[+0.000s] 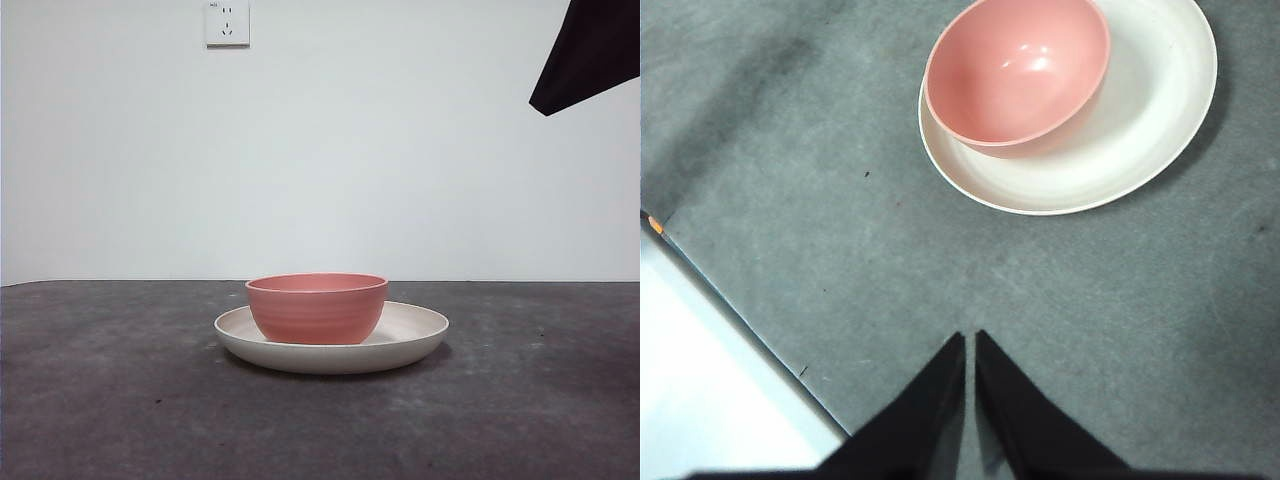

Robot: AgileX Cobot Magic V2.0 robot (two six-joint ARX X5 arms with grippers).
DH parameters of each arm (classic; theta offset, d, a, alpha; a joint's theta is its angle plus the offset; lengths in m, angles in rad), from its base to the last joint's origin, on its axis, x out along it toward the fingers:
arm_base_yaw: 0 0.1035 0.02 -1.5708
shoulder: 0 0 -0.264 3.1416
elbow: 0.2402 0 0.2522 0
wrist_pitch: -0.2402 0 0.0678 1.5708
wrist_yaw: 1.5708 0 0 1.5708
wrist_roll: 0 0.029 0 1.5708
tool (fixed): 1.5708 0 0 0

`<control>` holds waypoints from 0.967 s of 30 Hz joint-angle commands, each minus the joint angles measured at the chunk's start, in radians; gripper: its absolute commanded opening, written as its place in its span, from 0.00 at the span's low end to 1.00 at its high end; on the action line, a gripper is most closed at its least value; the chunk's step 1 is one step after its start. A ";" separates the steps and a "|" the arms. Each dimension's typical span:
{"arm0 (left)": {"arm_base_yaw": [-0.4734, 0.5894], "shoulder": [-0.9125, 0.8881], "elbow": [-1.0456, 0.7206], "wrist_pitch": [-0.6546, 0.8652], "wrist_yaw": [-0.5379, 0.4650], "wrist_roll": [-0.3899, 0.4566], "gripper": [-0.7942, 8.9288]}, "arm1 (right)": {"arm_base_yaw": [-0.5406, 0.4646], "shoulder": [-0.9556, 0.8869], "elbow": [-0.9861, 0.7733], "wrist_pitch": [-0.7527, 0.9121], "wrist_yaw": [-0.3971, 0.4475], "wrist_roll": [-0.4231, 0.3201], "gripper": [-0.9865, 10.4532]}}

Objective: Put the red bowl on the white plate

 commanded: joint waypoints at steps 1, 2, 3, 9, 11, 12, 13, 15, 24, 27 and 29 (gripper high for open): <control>0.023 -0.070 -0.090 0.003 -0.051 -0.024 0.09 | 0.006 0.007 0.011 0.009 -0.001 -0.011 0.10; 0.030 -0.096 -0.122 0.004 -0.057 -0.032 0.09 | 0.006 0.007 0.011 0.009 -0.001 -0.011 0.10; 0.036 -0.118 -0.152 0.003 -0.058 -0.040 0.09 | 0.006 0.007 0.011 0.009 -0.001 -0.011 0.10; 0.054 -0.217 -0.332 0.004 -0.058 -0.095 0.09 | 0.006 0.007 0.011 0.009 -0.001 -0.011 0.10; 0.055 -0.234 -0.381 0.003 -0.058 -0.097 0.09 | 0.006 0.007 0.011 0.009 -0.001 -0.011 0.10; 0.055 -0.239 -0.399 0.003 -0.058 -0.098 0.09 | 0.006 0.007 0.011 0.009 -0.001 -0.011 0.10; 0.055 -0.244 -0.417 0.003 -0.058 -0.104 0.09 | 0.006 0.007 0.011 0.009 -0.001 -0.011 0.10; 0.055 -0.246 -0.444 0.002 -0.058 -0.116 0.09 | 0.006 0.007 0.011 0.009 -0.001 -0.011 0.10; 0.055 -0.247 -0.539 0.003 -0.058 -0.122 0.09 | 0.006 0.007 0.011 0.010 -0.001 -0.011 0.10; 0.055 -0.247 -0.546 -0.030 -0.058 -0.122 0.09 | 0.006 0.007 0.011 0.010 -0.001 -0.011 0.10; 0.055 -0.247 -0.546 -0.061 -0.058 -0.121 0.09 | 0.006 0.007 0.011 0.010 -0.001 -0.011 0.10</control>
